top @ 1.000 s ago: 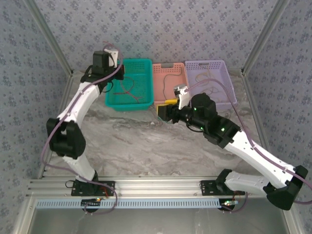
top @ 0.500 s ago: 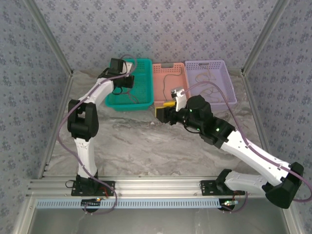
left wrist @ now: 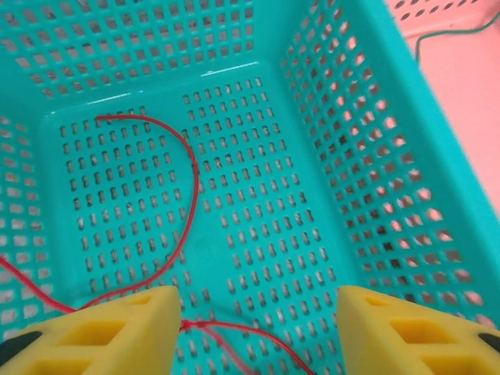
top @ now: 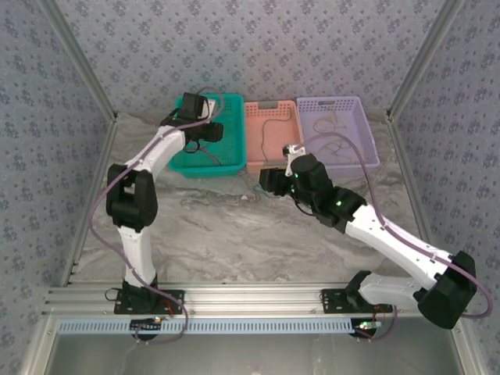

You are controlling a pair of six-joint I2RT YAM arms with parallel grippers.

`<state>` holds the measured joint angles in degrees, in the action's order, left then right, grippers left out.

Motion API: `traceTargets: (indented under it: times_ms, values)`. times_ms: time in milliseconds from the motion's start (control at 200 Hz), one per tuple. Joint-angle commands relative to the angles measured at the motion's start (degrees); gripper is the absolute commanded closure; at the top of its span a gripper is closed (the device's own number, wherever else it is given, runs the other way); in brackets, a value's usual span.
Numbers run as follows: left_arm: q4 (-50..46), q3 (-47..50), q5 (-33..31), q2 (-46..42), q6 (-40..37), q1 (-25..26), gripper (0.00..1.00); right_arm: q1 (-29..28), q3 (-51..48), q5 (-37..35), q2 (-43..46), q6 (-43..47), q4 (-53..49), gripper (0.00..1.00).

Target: Untangle the cables

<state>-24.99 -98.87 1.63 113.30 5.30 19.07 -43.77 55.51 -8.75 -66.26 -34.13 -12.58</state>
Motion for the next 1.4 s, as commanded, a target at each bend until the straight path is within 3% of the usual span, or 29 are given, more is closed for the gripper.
traceTargets:
  times_ms: [0,150,400,570,700,859,959,1124,1269,1394]
  values:
    - [5.03,4.48,-3.40,-11.30,3.11,2.66,0.45,1.56,-7.08,-7.34,-0.48,-11.76,-3.76,0.46]
    - [5.85,12.92,-5.98,-20.80,5.99,8.31,0.45,4.76,-13.59,-6.55,-4.23,-19.72,-0.72,0.46]
    - [11.39,34.56,-12.56,-38.80,14.45,19.79,0.46,5.42,-18.56,-4.74,-13.33,-32.10,14.92,0.45]
    - [14.72,47.06,-8.06,-50.69,18.49,24.56,0.46,4.94,-20.00,-5.92,-21.72,-40.93,25.72,0.46]
    - [15.84,54.92,2.13,-59.22,20.25,25.30,0.46,3.18,-19.03,-9.26,-26.40,-42.60,30.29,0.47]
    - [12.75,62.37,7.90,-70.25,23.75,26.38,0.46,1.29,-18.42,-12.92,-29.20,-43.71,32.84,0.49]
    - [10.41,65.97,8.06,-77.42,25.85,27.62,0.45,1.21,-18.14,-13.92,-30.63,-44.12,33.54,0.50]
    - [7.42,68.77,7.32,-85.80,27.75,27.83,0.44,2.13,-17.65,-14.87,-33.25,-45.47,34.29,0.59]
    - [5.47,67.29,6.99,-86.55,27.07,27.81,0.44,3.27,-16.82,-14.64,-35.37,-45.22,34.88,0.71]
    - [5.78,66.53,7.33,-85.05,26.99,27.79,0.44,4.94,-15.92,-13.49,-37.10,-44.26,35.93,0.76]
